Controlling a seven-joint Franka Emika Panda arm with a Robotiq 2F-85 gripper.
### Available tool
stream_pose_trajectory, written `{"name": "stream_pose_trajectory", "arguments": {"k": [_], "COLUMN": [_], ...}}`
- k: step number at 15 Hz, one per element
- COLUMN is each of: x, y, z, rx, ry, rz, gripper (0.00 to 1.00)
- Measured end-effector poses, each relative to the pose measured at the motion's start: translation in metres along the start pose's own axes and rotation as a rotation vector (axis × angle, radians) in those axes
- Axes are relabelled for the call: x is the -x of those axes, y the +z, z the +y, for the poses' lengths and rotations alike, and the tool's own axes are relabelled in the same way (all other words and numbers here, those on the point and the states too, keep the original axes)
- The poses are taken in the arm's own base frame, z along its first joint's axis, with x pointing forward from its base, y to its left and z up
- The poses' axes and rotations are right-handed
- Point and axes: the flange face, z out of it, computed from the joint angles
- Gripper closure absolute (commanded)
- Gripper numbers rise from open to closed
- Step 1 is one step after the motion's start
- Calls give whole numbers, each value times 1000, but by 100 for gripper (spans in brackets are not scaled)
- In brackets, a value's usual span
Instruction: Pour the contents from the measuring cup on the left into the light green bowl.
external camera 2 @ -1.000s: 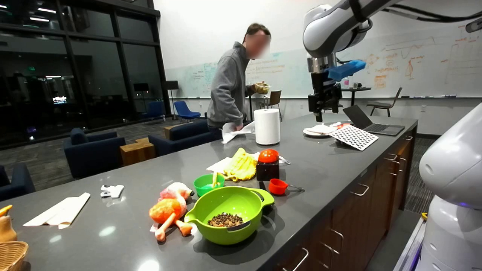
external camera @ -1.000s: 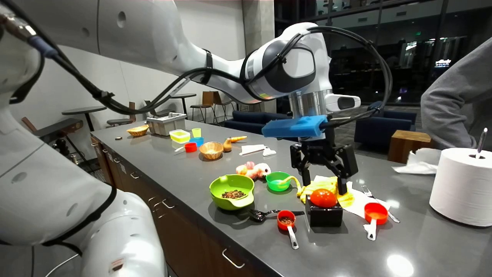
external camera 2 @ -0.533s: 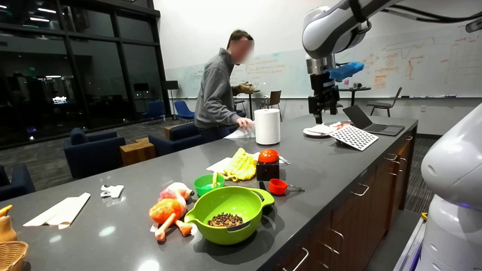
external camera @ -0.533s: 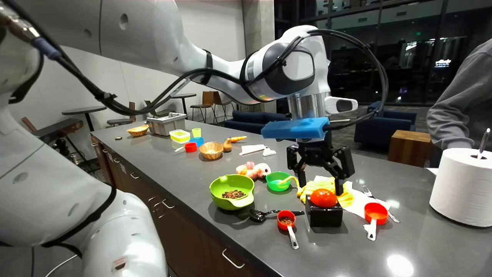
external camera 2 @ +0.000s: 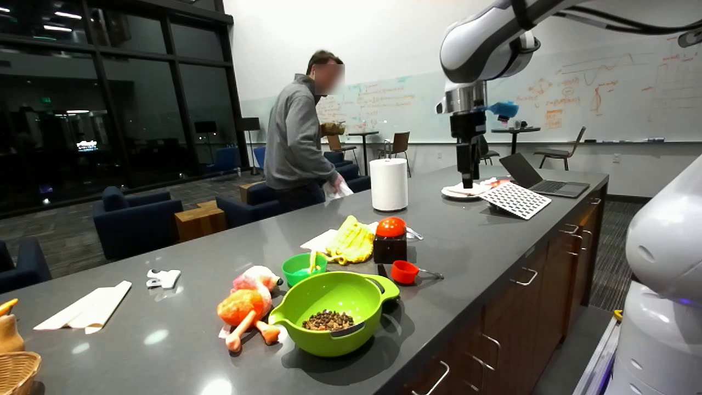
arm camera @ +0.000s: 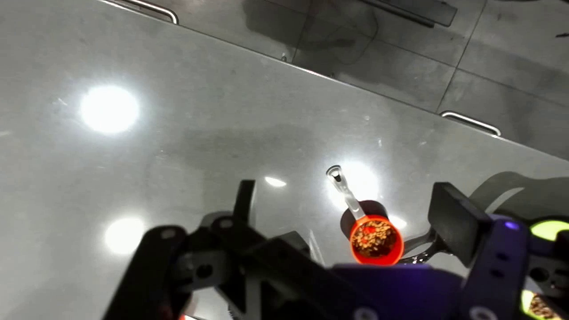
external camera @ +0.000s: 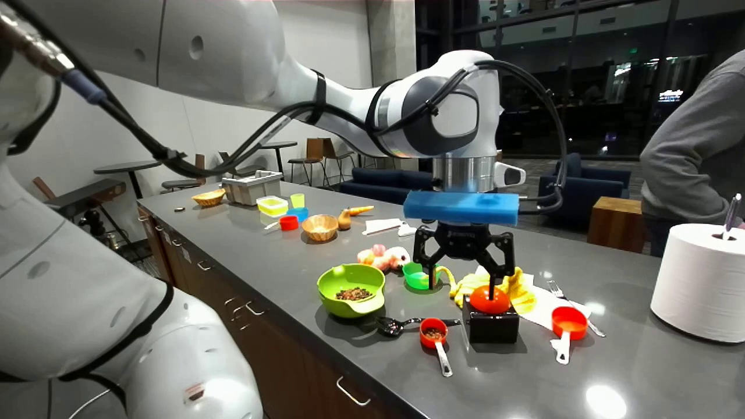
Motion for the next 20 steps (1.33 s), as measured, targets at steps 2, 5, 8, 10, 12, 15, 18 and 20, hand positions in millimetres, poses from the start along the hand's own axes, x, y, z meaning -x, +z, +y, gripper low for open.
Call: {"name": "stream_pose_trajectory", "arguments": {"k": [2,5,8,10,12,15,18,20], "x": [2,2,1,1,-3,-16,-27,-31], "y": [3,5,6,7,14,35,58,71], "z": [-1,0,0,-1,-6,-20,-31,-34], "rx": [-35,-43,-44,-45,-58,-115,-182,-220], "ry": [-63,-87,-92,-96,-157,-288,-400,-470], "rz": [-6,-12,-14,-17,-22,-21,-26,-32], "gripper": [0,0,0,0,0,0,0,0]}}
